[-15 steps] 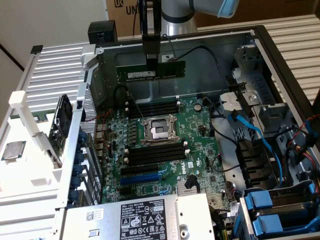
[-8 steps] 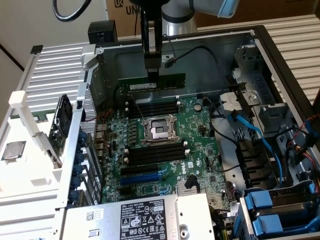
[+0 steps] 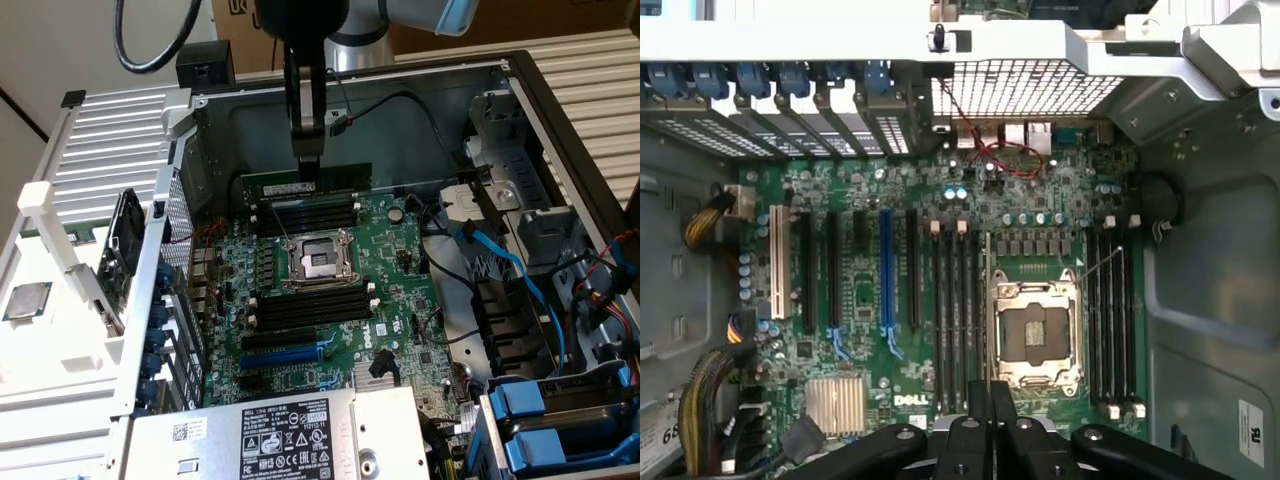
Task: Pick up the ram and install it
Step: 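Insert the ram into the slot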
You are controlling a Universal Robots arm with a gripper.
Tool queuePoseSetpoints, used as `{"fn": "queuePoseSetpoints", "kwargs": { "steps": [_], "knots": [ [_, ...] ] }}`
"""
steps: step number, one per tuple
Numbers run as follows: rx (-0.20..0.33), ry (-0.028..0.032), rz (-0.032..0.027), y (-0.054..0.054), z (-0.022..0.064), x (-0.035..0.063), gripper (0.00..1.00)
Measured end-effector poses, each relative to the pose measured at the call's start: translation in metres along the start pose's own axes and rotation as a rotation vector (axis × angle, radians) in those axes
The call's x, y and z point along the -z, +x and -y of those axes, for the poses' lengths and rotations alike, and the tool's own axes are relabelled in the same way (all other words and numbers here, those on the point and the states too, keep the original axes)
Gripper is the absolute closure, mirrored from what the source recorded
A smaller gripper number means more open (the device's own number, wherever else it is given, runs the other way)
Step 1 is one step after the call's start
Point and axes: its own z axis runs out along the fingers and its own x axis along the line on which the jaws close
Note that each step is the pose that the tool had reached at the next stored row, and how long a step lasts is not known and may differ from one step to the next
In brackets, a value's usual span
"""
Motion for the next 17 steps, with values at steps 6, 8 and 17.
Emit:
{"fn": "queuePoseSetpoints", "kwargs": {
  "steps": [6, 8, 17],
  "knots": [
    [0.000, 0.0008, -0.0083, 0.006, 0.0005, -0.0141, 0.88],
    [0.000, 0.0015, -0.0087, 0.006, 0.0007, -0.0176, 0.88],
    [0.000, 0.0102, -0.0065, 0.006, 0.0011, -0.0333, 0.88]
  ]
}}
